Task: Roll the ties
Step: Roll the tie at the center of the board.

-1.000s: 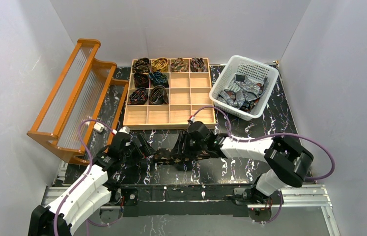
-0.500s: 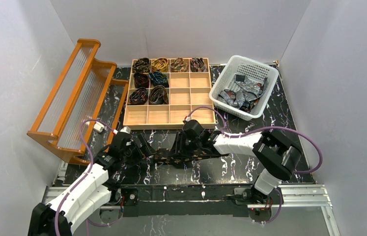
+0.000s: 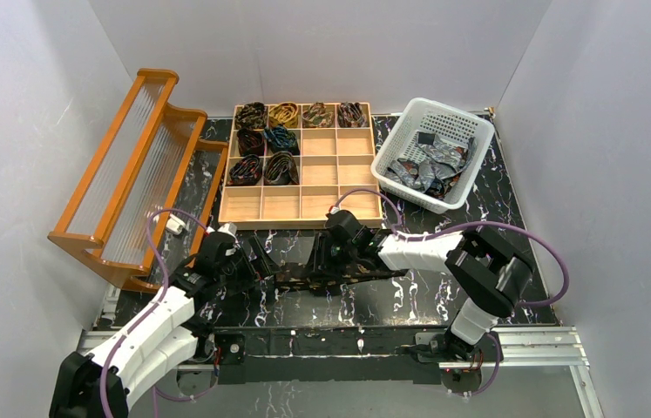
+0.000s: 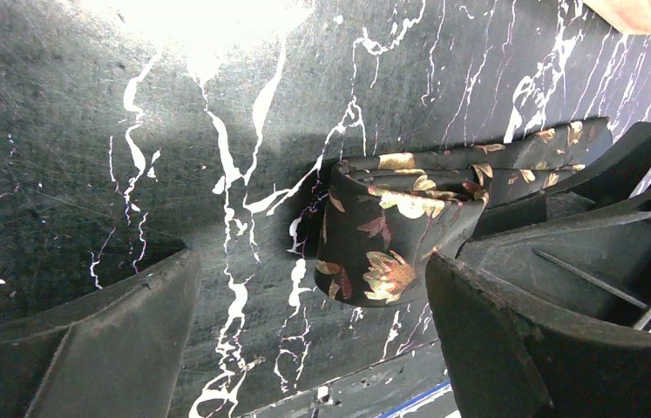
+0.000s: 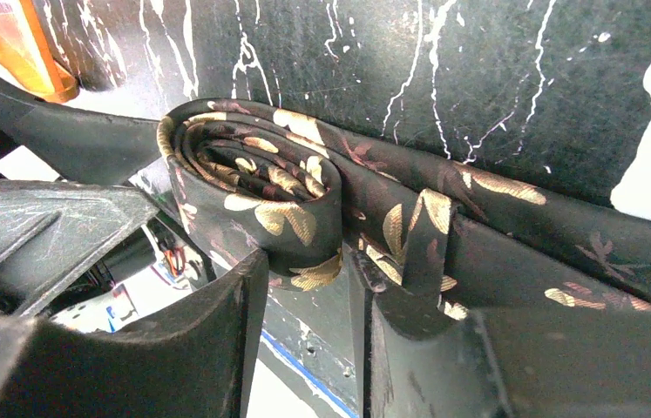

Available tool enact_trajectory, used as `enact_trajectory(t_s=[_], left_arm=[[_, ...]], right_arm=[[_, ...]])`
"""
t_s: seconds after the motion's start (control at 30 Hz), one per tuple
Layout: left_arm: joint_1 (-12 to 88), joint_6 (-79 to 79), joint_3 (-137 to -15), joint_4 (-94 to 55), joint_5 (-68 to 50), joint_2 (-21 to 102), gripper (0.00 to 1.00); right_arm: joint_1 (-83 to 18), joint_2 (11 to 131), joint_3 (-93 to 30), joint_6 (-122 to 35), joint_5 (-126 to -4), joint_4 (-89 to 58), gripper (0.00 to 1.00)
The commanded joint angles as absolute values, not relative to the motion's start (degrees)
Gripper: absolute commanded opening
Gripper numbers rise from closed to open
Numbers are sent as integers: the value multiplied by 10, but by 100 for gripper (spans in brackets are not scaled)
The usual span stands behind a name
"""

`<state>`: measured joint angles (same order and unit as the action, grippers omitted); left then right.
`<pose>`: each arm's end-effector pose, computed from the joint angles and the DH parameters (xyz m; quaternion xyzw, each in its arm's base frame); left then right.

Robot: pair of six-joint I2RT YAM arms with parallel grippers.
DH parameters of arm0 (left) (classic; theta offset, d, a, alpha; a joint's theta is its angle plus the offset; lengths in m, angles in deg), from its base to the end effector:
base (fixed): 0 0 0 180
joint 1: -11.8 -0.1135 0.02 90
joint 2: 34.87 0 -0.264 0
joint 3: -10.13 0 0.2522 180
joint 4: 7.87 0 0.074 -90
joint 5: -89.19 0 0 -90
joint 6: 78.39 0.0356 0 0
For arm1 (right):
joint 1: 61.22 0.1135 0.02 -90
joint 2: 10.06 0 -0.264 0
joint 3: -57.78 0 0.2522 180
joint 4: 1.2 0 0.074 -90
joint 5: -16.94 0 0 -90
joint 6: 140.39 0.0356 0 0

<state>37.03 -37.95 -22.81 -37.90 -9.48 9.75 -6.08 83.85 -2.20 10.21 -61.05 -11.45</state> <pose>0.1430 -0.0733 0.1752 -0.1615 0.8960 -0.3025 0.2822 0.1799 0.2712 0.1603 0.0030 0.9170 0.3791 0.1243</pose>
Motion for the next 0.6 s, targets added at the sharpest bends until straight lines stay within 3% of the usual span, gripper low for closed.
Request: enact_trajectory(t_s=[0.0, 0.33, 0.57], left_arm=[[368, -368, -233, -373, -111, 104, 96], [368, -364, -228, -362, -122, 108, 96], [368, -366, -206, -323, -149, 122, 95]], right_arm=[[-63, 814, -49, 82, -609, -121, 49], [-63, 828, -50, 80, -614, -117, 48], [-69, 853, -55, 85, -637, -149, 38]])
